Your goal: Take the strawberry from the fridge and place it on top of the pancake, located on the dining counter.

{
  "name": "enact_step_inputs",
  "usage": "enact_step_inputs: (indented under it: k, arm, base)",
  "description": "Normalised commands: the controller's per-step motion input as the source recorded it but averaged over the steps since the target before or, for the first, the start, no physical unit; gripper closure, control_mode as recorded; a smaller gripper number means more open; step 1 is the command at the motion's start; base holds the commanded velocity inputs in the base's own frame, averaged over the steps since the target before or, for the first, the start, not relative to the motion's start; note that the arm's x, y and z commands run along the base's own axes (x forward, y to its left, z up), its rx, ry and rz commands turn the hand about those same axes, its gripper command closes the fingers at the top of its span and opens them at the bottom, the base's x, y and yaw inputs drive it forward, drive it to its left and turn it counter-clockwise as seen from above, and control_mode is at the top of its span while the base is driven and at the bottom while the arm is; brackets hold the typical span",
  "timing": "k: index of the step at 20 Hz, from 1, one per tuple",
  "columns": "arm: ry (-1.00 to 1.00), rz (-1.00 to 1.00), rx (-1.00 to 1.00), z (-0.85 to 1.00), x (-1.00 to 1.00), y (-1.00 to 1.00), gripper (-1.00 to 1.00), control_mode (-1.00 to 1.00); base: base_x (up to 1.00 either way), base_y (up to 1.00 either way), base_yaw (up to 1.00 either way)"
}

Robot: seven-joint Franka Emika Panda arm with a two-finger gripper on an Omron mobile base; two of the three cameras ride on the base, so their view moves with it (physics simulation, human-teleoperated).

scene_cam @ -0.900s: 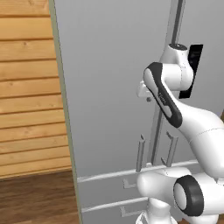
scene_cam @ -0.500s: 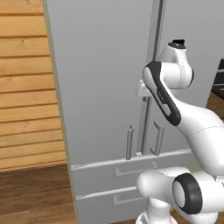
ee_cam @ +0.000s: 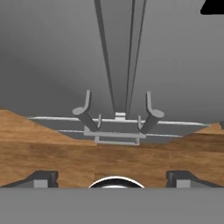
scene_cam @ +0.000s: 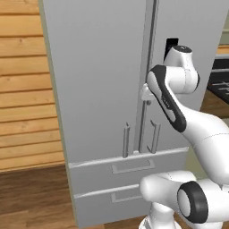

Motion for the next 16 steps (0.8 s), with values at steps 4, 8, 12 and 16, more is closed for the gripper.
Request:
enact_step_inputs:
  k: [4,8,12,16]
  arm:
    - [0.0,0.0,0.0,0.0,0.0,0.0,-1.0,1.0]
    - [0.0,0.0,0.0,0.0,0.0,0.0,-1.0,1.0]
    - [0.0,0.0,0.0,0.0,0.0,0.0,-1.0,1.0]
    - [0.0,0.0,0.01,-0.49,-0.01,-0.41,-1.0,-1.0]
  base:
    - [-0.34,-0.64,0.0]
    - [-0.23,-0.33,0.0]
    - [-0.16,-0.28,0.0]
    - [0.0,-0.1,0.0]
